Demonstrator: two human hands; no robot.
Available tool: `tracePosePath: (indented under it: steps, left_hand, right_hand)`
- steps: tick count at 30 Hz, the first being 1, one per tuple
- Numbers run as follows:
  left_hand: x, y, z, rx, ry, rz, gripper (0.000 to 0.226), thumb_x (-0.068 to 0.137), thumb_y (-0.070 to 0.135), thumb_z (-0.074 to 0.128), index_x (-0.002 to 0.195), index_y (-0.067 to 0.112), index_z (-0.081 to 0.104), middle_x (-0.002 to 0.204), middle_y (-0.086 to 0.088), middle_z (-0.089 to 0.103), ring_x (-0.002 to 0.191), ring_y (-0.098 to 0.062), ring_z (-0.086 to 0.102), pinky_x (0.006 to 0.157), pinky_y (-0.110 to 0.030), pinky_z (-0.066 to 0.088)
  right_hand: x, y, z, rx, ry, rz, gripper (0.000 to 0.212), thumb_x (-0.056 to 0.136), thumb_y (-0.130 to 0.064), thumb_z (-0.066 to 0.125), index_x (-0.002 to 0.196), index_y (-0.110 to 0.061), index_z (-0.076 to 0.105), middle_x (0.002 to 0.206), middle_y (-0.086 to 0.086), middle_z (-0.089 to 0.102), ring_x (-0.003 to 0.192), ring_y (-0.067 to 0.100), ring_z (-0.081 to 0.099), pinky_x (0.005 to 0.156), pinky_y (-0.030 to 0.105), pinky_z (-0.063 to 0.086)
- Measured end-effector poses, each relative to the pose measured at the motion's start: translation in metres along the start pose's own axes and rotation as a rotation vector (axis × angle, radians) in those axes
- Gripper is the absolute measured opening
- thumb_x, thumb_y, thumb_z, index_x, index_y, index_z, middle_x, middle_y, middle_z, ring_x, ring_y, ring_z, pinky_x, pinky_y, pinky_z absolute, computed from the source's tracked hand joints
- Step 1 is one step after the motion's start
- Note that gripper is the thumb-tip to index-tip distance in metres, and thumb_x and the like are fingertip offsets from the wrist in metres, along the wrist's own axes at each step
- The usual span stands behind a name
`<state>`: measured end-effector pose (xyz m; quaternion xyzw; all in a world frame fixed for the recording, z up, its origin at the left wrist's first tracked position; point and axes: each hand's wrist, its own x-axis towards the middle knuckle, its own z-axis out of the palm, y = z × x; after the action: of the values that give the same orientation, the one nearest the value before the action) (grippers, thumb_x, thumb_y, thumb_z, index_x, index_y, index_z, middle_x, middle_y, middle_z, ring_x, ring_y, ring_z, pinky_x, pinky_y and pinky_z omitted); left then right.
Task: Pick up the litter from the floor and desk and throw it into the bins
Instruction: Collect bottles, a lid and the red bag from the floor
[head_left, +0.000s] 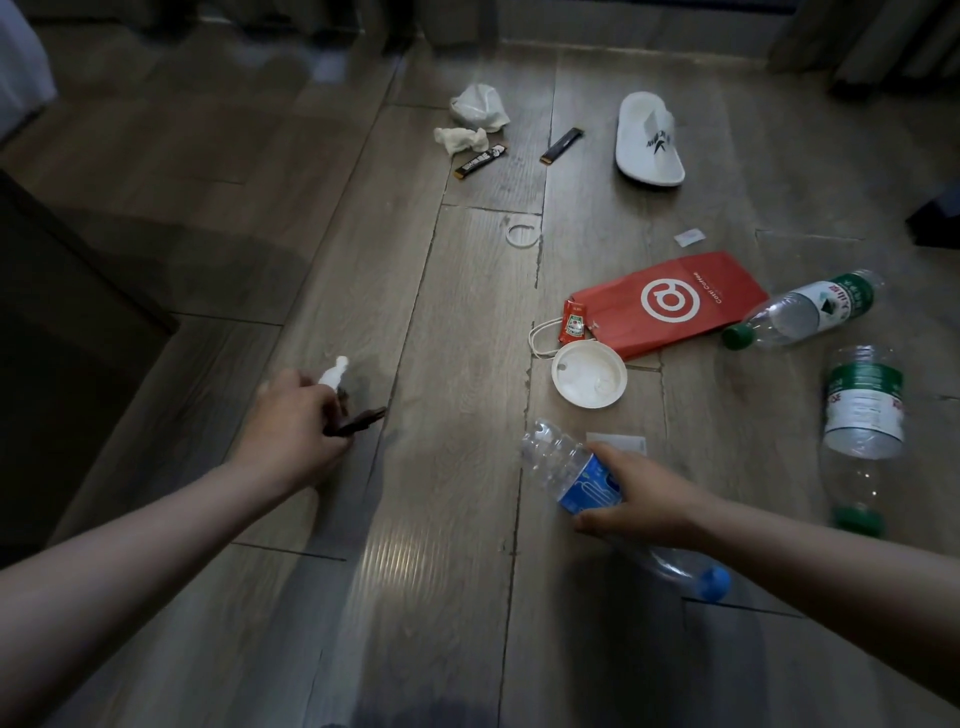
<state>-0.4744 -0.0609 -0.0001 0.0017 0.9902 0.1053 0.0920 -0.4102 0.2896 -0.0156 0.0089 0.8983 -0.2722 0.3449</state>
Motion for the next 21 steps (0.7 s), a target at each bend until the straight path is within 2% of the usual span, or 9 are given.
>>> tracePosePath:
  steps: [3,5,8,11,13,17,19,21]
  left_hand:
    - [-0.003,-0.014,0.002,0.004,-0.056,-0.080,0.022,0.074,0.032,0.076,0.086,0.014,0.070,0.122,-0.012,0.042,0.113,-0.035,0.044,0.094,-0.038,0.041]
    - [-0.005,-0.020,0.005,-0.078,-0.095,-0.163,0.026,0.076,0.034,0.076,0.088,0.012,0.069,0.133,-0.014,0.032,0.122,-0.035,0.040,0.103,-0.036,0.037]
    - [0.000,-0.026,0.006,-0.221,-0.136,-0.235,0.024,0.077,0.029,0.075,0.089,0.011,0.067,0.142,-0.016,0.023,0.129,-0.034,0.036,0.105,-0.032,0.039]
    - [0.005,-0.031,0.008,-0.266,-0.165,-0.265,0.020,0.075,0.029,0.078,0.080,0.017,0.062,0.143,-0.015,0.022,0.119,-0.036,0.047,0.096,-0.041,0.050]
    - [0.008,-0.031,0.010,-0.261,-0.169,-0.281,0.021,0.074,0.028,0.078,0.077,0.017,0.061,0.144,-0.016,0.022,0.119,-0.036,0.046,0.097,-0.038,0.048]
    - [0.017,-0.024,0.009,-0.177,-0.198,-0.316,0.036,0.074,0.038,0.075,0.096,0.012,0.064,0.148,-0.014,0.019,0.119,-0.032,0.047,0.095,-0.033,0.044]
    - [0.017,-0.018,0.010,-0.149,-0.197,-0.304,0.044,0.074,0.042,0.073,0.102,0.010,0.064,0.145,-0.010,0.022,0.108,-0.026,0.048,0.084,-0.032,0.043]
    - [0.016,-0.014,0.009,-0.145,-0.182,-0.279,0.040,0.075,0.040,0.074,0.099,0.009,0.065,0.141,-0.009,0.024,0.096,-0.019,0.044,0.078,-0.029,0.038]
  right_hand:
    - [0.005,-0.002,0.002,-0.002,0.010,-0.012,0.080,0.074,-0.043,0.075,0.141,-0.031,0.034,0.125,-0.004,0.055,0.104,0.010,0.057,0.091,0.033,0.052]
    - [0.008,-0.006,0.003,-0.003,0.001,-0.019,0.081,0.074,-0.043,0.075,0.142,-0.032,0.033,0.128,-0.004,0.054,0.105,0.010,0.057,0.091,0.032,0.051]
    - [0.010,-0.010,0.006,-0.022,-0.007,-0.027,0.082,0.075,-0.044,0.075,0.144,-0.031,0.031,0.131,-0.003,0.052,0.109,0.011,0.054,0.093,0.030,0.049]
    - [0.011,-0.012,0.007,-0.022,-0.018,-0.028,0.084,0.076,-0.043,0.074,0.145,-0.031,0.028,0.134,-0.002,0.050,0.111,0.011,0.053,0.095,0.030,0.048]
    - [0.011,-0.012,0.006,-0.020,-0.020,-0.025,0.085,0.076,-0.043,0.074,0.146,-0.031,0.026,0.135,-0.001,0.049,0.111,0.012,0.054,0.095,0.030,0.048]
    - [0.009,-0.013,0.004,-0.006,-0.021,-0.014,0.086,0.077,-0.040,0.075,0.147,-0.030,0.025,0.137,0.000,0.048,0.112,0.013,0.053,0.095,0.029,0.047]
    - [0.007,-0.014,0.004,-0.009,-0.014,-0.016,0.086,0.077,-0.041,0.075,0.147,-0.030,0.025,0.137,-0.001,0.048,0.113,0.013,0.052,0.096,0.028,0.047]
    - [0.006,-0.014,0.003,-0.005,-0.010,-0.016,0.085,0.077,-0.041,0.075,0.146,-0.030,0.027,0.136,-0.001,0.049,0.112,0.012,0.053,0.095,0.028,0.047]
